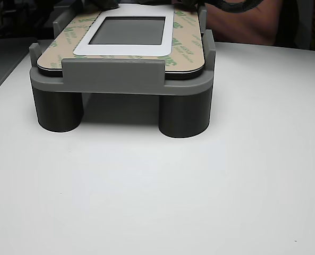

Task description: Peel off protective film from adhesive tape.

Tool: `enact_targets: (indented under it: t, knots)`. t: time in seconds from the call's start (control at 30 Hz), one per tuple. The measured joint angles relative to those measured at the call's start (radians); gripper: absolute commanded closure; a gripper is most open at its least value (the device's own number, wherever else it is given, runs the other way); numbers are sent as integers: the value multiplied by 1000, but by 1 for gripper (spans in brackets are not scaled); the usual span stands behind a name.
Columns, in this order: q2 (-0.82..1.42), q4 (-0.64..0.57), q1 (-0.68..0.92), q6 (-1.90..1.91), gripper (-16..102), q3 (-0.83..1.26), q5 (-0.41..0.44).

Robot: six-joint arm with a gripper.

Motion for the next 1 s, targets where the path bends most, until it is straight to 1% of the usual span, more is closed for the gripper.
enact_targets:
  t: [0.43,0.7,1.0]
  knots:
    - [0,28,5,-3,95,-15,6]
    - [5,-9,3,-12,95,9,3]
    - [11,-11,-12,-37,95,14,-15]
